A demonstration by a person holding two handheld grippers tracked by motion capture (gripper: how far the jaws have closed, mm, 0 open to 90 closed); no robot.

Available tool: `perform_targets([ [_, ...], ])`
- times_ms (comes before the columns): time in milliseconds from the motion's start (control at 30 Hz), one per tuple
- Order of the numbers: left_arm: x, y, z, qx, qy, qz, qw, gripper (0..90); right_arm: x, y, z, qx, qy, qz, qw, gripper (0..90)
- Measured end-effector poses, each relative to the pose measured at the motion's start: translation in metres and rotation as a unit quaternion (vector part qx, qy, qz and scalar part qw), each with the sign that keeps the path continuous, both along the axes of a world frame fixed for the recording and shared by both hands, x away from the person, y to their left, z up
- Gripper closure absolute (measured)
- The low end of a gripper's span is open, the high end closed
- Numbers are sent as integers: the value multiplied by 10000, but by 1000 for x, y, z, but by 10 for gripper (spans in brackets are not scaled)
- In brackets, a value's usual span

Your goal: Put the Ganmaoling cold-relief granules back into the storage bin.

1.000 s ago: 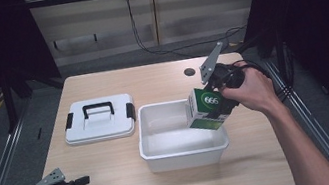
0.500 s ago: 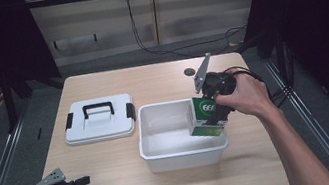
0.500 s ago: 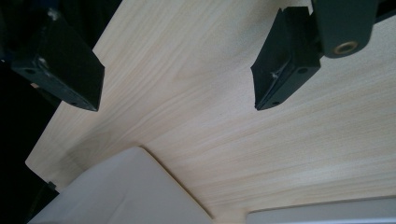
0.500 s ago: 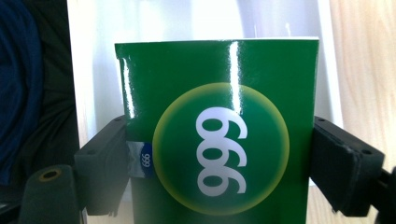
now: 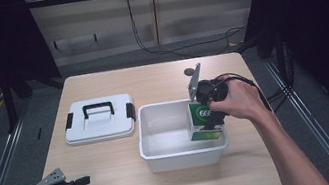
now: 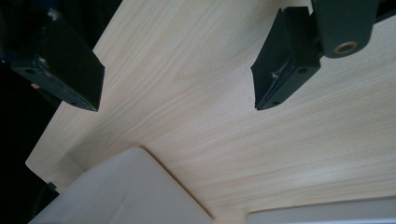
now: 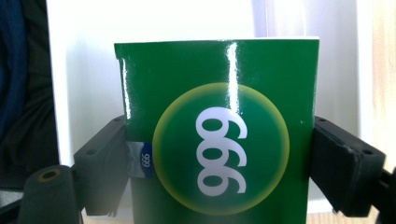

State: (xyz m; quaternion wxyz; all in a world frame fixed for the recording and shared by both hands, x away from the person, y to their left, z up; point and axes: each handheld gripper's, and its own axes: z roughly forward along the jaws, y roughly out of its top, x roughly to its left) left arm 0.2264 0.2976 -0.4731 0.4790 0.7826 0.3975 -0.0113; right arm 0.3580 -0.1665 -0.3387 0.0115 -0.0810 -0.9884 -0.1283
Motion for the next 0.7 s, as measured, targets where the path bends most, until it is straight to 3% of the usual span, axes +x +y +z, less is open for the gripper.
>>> perform_targets([
  [700, 0, 0, 0, 1, 5, -17, 10000, 168, 8, 15, -33, -515, 61, 82, 9986, 147],
])
